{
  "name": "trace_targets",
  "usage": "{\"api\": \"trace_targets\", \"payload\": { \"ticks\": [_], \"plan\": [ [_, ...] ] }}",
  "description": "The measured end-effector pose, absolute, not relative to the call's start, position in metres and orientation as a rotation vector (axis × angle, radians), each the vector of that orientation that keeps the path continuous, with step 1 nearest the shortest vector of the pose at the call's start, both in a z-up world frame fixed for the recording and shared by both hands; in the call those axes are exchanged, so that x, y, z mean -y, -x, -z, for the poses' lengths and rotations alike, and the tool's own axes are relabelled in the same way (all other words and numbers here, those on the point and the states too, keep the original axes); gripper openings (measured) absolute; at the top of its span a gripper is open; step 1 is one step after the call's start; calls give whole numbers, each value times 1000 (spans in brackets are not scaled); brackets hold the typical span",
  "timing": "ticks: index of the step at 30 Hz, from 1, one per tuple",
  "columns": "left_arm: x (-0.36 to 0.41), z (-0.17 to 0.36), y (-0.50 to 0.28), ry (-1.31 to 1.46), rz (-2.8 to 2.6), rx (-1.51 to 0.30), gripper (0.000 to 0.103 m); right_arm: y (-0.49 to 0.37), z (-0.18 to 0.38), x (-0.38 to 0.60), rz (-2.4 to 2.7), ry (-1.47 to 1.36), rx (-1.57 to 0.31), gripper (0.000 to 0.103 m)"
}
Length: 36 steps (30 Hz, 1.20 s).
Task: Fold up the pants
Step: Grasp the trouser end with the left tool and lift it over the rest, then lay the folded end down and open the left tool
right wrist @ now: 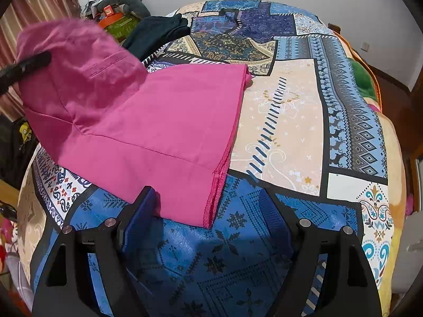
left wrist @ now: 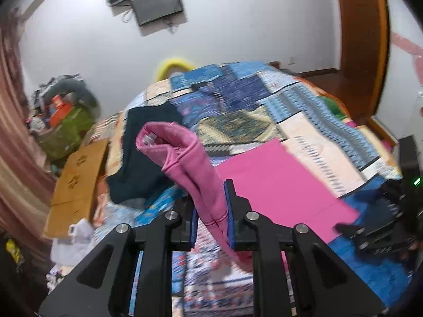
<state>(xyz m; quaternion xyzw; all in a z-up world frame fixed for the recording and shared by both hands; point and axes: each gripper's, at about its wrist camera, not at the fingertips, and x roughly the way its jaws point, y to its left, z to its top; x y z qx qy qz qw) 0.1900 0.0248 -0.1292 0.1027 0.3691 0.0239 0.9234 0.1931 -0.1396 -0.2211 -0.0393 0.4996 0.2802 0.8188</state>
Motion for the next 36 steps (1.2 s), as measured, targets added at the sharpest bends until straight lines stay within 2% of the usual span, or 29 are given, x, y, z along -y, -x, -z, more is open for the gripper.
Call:
{"api": "trace_targets", "payload": {
  "ticks": [10, 19, 21, 23, 26, 30, 34, 36],
  "plan": [
    [14, 129, -220, -109, 108, -819, 16, -193, 221, 140, -599, 71, -1061, 77],
    [36, 155, -227, -84, 209, -933, 17, -192, 221, 139, -600, 65, -1059, 77],
    [38, 158, -224, -97, 212, -942, 22, -192, 221, 139, -600, 64, -1057, 77],
    [39, 160, -219, -110, 220, -949, 38, -192, 221, 139, -600, 65, -1057, 77],
    [38, 160, -213, -124, 229, -947, 56, -192, 221, 139, -599, 65, -1056, 77],
    [31, 155, -208, -140, 206, -927, 59, -192, 221, 139, -599, 65, -1056, 77],
    [10, 146, -213, -115, 175, -902, 72, -191, 218, 139, -593, 70, -1056, 77],
    [-4, 143, -222, -116, 133, -892, 75, -189, 214, 139, -598, 74, -1048, 77]
  ]
}}
